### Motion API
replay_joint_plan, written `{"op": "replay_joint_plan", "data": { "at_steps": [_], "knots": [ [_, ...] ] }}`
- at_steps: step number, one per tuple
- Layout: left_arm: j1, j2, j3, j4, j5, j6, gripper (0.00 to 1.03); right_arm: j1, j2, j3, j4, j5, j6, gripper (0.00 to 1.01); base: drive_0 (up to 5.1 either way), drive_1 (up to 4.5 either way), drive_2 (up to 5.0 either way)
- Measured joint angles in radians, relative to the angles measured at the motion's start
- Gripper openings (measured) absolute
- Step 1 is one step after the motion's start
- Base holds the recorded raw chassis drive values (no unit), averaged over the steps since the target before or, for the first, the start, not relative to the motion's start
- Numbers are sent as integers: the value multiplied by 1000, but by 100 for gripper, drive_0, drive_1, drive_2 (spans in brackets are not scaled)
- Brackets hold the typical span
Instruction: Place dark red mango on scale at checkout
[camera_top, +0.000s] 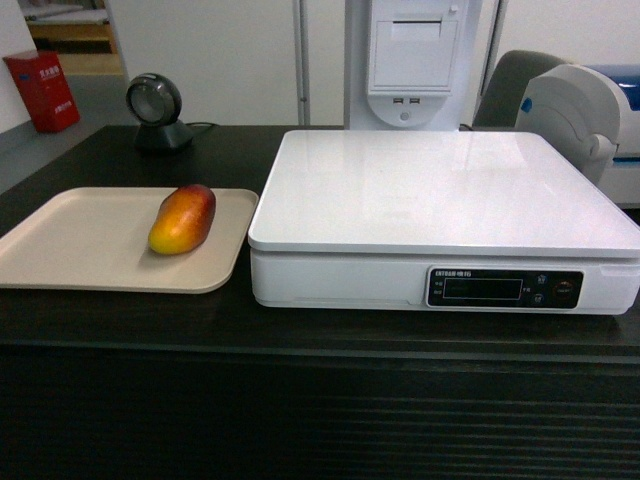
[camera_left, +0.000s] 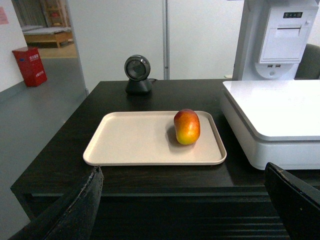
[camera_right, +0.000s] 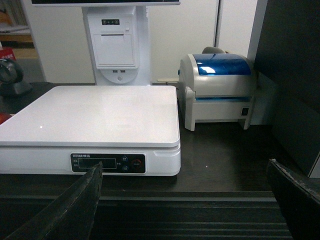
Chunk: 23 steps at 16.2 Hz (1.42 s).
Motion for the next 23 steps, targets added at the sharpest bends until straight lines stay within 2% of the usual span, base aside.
{"op": "replay_joint_plan", "data": {
  "at_steps": [8,9,10,11,12,13,14,15,17,18,19,20,22,23],
  "knots": [
    [-2,2,1,-10,-6,-3,98,0,0,0,0,0,0,98,0,0,0],
    [-66,72,44,-119,-127,-42,98,0,0,0,0,1,0,98,0,0,0],
    [-166,215,91,-95,-250,-82,98,0,0,0,0,-1,0,98,0,0,0],
    [-257,306,123,-31,-339,-101,98,0,0,0,1,0,0,98,0,0,0],
    [-311,385,138,51,-386,-103,98,0,0,0,-1,0,0,98,0,0,0],
    [-304,466,154,134,-388,-102,98,0,0,0,0,0,0,98,0,0,0],
    [-278,585,178,248,-369,-96,98,0,0,0,0,0,0,98,0,0,0],
    [-247,699,203,346,-321,-74,98,0,0,0,0,0,0,98,0,0,0],
    [-154,979,306,541,-172,-12,98,0,0,0,0,0,0,98,0,0,0],
    [-116,1111,380,598,-102,21,98,0,0,0,0,0,0,98,0,0,0],
    [-87,1263,486,610,-19,61,98,0,0,0,0,0,0,98,0,0,0],
    [-66,1387,579,589,43,82,98,0,0,0,0,0,0,98,0,0,0],
    [-39,1633,796,505,117,94,98,0,0,0,0,0,0,98,0,0,0],
    [-34,1730,897,468,127,109,98,0,0,0,0,0,0,98,0,0,0]
  ]
}}
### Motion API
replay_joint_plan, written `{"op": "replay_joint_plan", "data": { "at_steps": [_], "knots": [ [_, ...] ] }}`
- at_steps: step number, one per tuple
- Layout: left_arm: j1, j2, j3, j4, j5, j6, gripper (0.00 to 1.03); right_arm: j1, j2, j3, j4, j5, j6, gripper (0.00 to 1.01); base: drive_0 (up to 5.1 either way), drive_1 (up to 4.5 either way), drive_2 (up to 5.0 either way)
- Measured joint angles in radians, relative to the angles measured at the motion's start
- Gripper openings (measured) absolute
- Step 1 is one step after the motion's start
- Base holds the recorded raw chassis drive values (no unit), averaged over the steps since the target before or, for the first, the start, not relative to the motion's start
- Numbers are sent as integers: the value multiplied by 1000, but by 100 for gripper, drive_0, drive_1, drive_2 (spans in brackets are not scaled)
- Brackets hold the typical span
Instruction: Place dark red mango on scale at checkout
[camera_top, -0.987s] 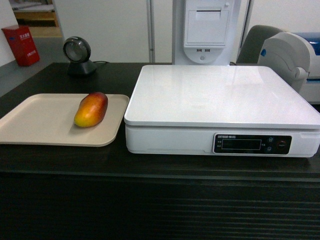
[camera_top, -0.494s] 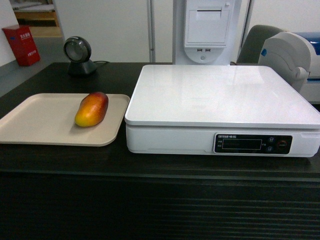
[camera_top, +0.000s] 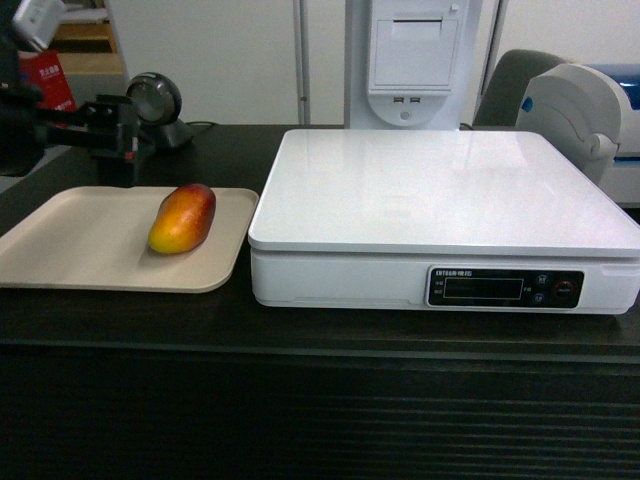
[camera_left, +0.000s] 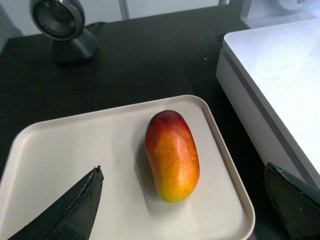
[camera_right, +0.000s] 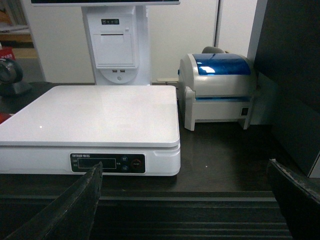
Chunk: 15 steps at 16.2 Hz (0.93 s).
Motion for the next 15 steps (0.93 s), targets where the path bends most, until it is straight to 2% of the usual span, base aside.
{"op": "replay_joint_plan", "data": {
  "at_steps": [2,5,8,12,15],
  "knots": [
    [13,169,205,-119,36,12,98,0,0,0,0,0,0,98,0,0,0],
    [34,352,452,-277,49,34,98,0,0,0,0,0,0,98,0,0,0],
    [51,461,624,-399,64,26,98,0,0,0,0,0,0,98,0,0,0],
    [35,484,648,-431,97,-5,98,0,0,0,0,0,0,98,0,0,0],
    [11,484,646,-420,101,-4,98,0,0,0,0,0,0,98,0,0,0]
  ]
}}
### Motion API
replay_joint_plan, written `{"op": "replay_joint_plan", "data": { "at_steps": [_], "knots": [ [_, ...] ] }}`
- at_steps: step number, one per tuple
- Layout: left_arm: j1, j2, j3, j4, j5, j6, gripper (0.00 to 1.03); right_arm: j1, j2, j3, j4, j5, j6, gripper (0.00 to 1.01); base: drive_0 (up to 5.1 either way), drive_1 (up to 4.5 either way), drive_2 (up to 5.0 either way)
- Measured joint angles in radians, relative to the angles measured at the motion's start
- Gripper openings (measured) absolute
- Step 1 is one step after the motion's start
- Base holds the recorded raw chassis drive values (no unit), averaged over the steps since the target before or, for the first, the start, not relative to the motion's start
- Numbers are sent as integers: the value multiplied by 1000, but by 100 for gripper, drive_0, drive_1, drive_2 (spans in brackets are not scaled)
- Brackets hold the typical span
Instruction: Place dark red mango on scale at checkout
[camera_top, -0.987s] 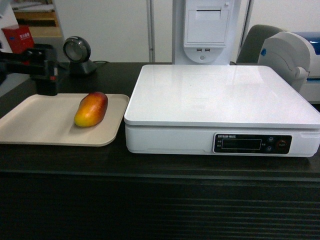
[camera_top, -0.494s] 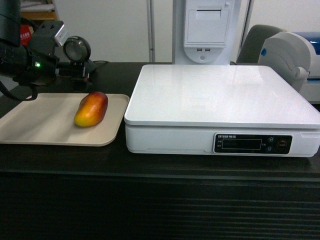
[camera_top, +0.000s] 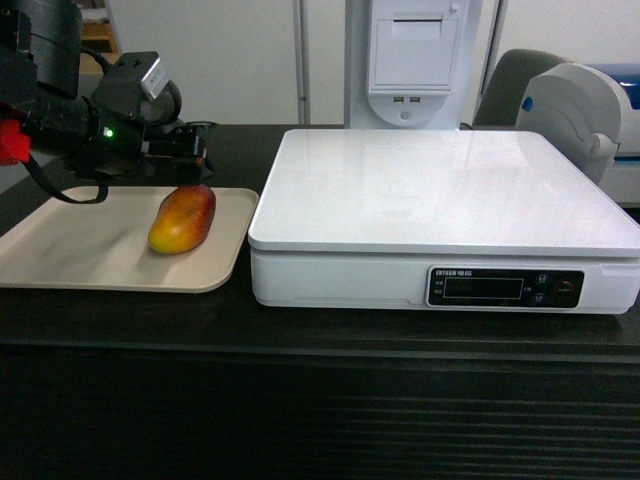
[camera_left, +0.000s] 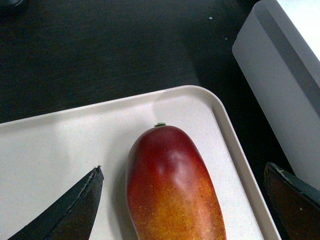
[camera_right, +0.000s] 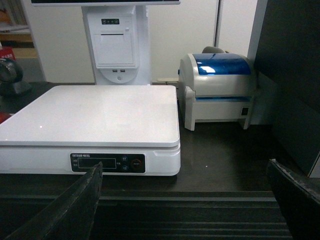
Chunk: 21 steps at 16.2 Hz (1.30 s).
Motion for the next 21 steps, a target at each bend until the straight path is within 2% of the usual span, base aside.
{"op": "replay_joint_plan", "data": {
  "at_steps": [4,11,12,14,15,18,21],
  "knots": [
    [-4,20,-4,-16,-14,9,98,0,0,0,0,0,0,98,0,0,0],
    [-26,82,-22,-66,-96,39,98,0,0,0,0,0,0,98,0,0,0],
    [-26,84,-33,-62,-101,51,89,0,0,0,0,0,0,98,0,0,0],
    [-26,66,-72,-34,-121,61,60,0,0,0,0,0,0,98,0,0,0],
    [-26,46,-90,-33,-123,61,56,0,0,0,0,0,0,98,0,0,0],
    [-35,-70,-127,-14,-123,72,55,0,0,0,0,0,0,98,0,0,0],
    [-114,-252,-140,10,-122,77,54,0,0,0,0,0,0,98,0,0,0]
  ]
}}
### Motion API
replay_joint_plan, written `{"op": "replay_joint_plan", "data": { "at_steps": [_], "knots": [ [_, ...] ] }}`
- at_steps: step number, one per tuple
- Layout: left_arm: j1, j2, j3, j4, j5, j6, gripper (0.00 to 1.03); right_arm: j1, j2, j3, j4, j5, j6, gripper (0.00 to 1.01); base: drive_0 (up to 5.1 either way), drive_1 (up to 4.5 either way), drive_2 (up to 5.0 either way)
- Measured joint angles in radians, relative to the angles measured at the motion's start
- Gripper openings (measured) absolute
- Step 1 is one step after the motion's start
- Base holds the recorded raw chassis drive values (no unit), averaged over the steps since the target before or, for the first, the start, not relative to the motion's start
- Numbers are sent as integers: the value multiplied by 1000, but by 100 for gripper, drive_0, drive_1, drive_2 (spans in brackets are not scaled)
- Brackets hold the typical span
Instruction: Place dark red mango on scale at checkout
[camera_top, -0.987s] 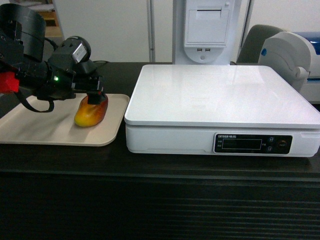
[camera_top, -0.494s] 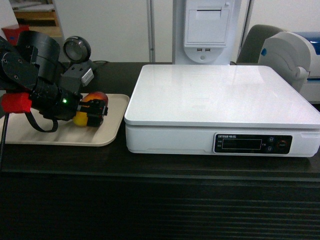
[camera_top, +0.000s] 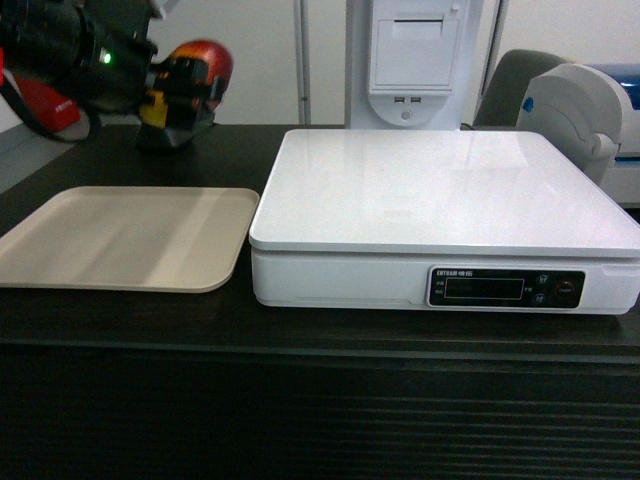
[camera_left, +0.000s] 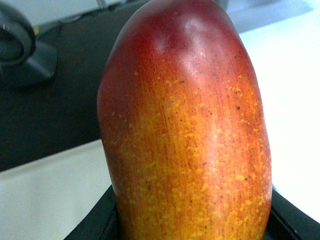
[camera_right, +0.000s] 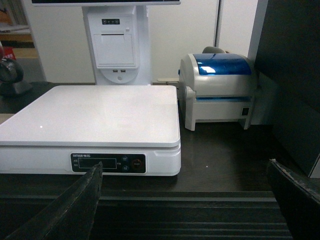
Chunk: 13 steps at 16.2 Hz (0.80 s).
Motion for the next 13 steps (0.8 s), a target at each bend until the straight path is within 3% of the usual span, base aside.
{"op": "replay_joint_plan", "data": {
  "at_steps": [7,12,13],
  "knots": [
    [-235,3,127,-46,-59,-133,54,0,0,0,0,0,0,98,0,0,0],
    [-424,157,210,-93,-84,-190,54,0,0,0,0,0,0,98,0,0,0],
    [-436,180,233,-103,-91,-204,54,0,0,0,0,0,0,98,0,0,0]
  ]
}}
